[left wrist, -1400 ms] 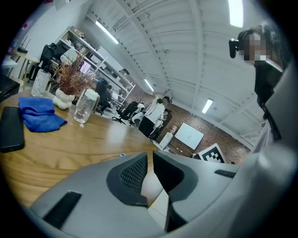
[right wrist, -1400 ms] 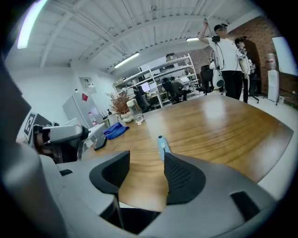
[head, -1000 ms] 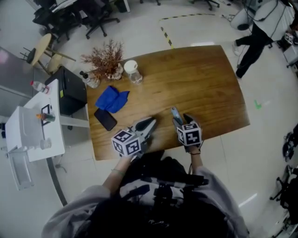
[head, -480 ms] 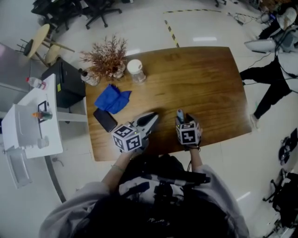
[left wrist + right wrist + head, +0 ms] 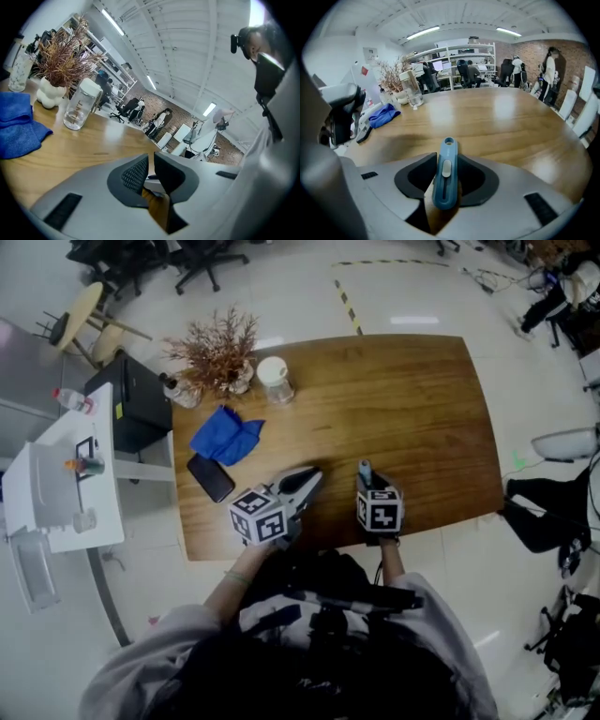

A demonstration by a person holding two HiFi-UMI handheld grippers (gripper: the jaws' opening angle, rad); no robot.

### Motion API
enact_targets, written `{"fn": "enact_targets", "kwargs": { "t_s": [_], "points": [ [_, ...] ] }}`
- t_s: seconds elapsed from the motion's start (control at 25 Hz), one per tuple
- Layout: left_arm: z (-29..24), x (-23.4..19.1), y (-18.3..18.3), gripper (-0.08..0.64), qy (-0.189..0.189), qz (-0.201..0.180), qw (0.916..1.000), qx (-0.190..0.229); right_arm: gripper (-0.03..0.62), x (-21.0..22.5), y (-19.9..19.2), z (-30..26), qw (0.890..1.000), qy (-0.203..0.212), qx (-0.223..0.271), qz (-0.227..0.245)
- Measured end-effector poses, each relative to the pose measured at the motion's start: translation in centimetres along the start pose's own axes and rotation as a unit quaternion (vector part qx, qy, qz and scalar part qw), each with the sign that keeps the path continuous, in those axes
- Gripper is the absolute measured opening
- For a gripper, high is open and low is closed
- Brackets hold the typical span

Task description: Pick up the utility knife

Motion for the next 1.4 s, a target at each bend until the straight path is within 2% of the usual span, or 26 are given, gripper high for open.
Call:
{"fn": "enact_targets", "kwargs": {
  "t_s": [0.08,0.24,0.44,0.64,0.84,1.0,1.12,1.4],
  "points": [
    [0.0,0.2,-0.1,0.037,-0.001,-0.003,1.0000,-0.001,0.147,0.1,0.3,0.6,0.999,0.010,0.019,-0.025],
    [-0.2,0.1,-0.3,0.037,0.000,-0.008,1.0000,0.000,0.147,0.2,2.7,3.0,0.997,0.023,0.072,-0.034],
    [-0.8,0.8,-0.3,0.037,-0.010,-0.012,0.9999,-0.004,0.147,0.6,5.2,7.9,0.988,0.037,0.139,-0.062],
    [-1.7,1.9,-0.3,0.037,-0.018,-0.026,0.9995,-0.009,0.147,1.3,5.7,12.4,0.979,0.038,0.182,-0.088],
    [-2.1,2.1,-0.2,0.008,0.015,-0.075,0.9968,-0.026,0.147,2.0,5.0,14.0,0.976,0.026,0.192,-0.102],
    [-2.2,2.8,0.1,0.008,0.008,-0.100,0.9945,-0.028,0.149,2.3,4.4,14.1,0.975,0.026,0.191,-0.109],
    [-2.5,3.1,0.6,0.009,-0.006,-0.088,0.9961,-0.009,0.149,2.5,4.4,13.9,0.973,0.035,0.192,-0.122],
    [-2.6,2.6,-0.2,0.041,-0.016,-0.073,0.9967,-0.030,0.149,2.4,3.9,12.0,0.975,0.049,0.172,-0.128]
  ]
}}
Point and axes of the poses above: the fingertips, and each gripper's own axes: z backward along the fingers, x to its right, y out of its top, the point moved 4 cm from there along z, backward along the fingers, and after that the axes turned 7 degrees about z, right-handed, at the moved point
